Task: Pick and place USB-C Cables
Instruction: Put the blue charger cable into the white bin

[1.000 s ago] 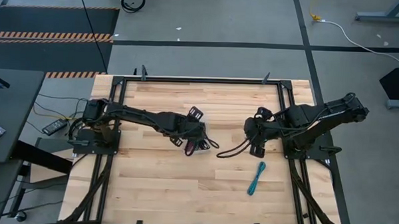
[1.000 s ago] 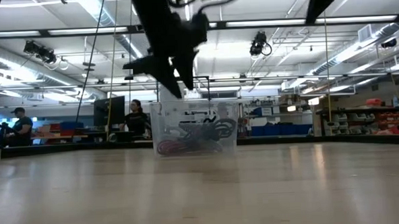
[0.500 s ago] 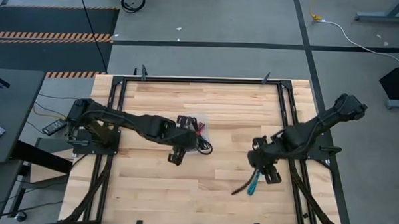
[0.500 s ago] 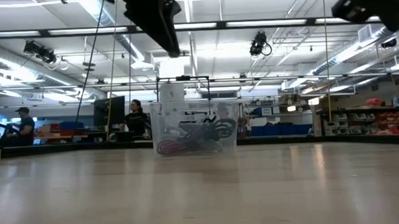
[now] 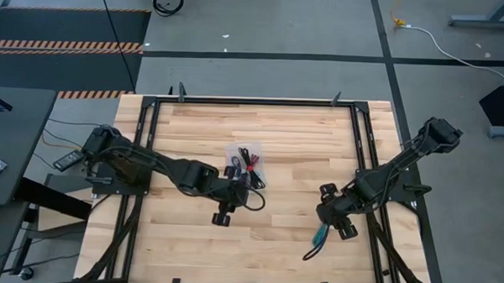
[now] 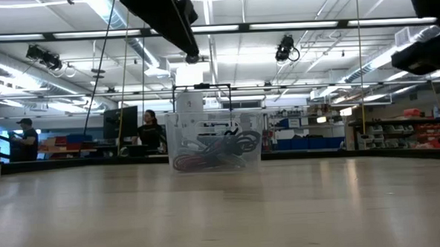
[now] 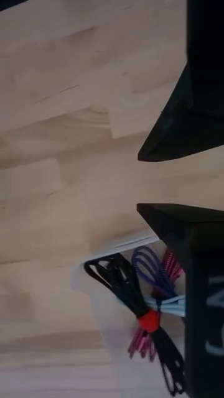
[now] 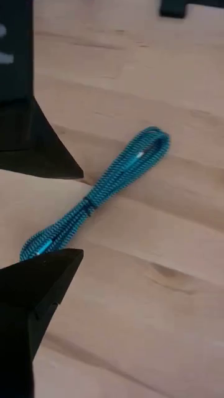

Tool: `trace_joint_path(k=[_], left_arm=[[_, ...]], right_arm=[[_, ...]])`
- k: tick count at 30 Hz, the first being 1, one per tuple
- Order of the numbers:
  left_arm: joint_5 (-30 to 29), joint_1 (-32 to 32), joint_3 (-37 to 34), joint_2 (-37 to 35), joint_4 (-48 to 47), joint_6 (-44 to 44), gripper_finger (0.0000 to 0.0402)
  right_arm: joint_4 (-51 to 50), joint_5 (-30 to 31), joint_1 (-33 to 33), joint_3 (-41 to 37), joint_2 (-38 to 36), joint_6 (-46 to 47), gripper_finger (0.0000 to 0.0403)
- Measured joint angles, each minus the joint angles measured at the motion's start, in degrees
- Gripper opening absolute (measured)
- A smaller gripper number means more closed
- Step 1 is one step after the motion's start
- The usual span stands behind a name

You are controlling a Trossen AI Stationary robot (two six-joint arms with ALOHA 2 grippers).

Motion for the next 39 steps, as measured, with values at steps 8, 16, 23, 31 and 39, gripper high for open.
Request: trace_joint_path(k=[8, 16, 23, 31, 39], left_arm=[[0.0, -1.9, 0.0, 0.0, 0.0, -2.8, 0.0125], [-2.4, -5.6, 0.0, 0.0, 0.0, -5.2, 0.0125], [-5.0, -7.3, 0.0, 0.0, 0.0, -7.3, 0.0125], [-5.2, -8.0, 0.0, 0.0, 0.0, -8.4, 0.0125], [-7.2, -7.5, 0.0, 0.0, 0.1, -8.7, 0.0125]], right_arm=[[0.7, -1.4, 0.1, -1.2, 0.0, 0.3, 0.0258], [4.1, -1.3, 0.7, -1.2, 2.7, 0.3, 0.0290], [3.9, -2.0, 0.8, -1.2, 12.4, -2.2, 0.0282], [2.8, 0.4, 1.0, -0.7, 19.4, -2.6, 0.0256], [2.3, 3.5, 0.8, -0.3, 17.1, -2.7, 0.0124]])
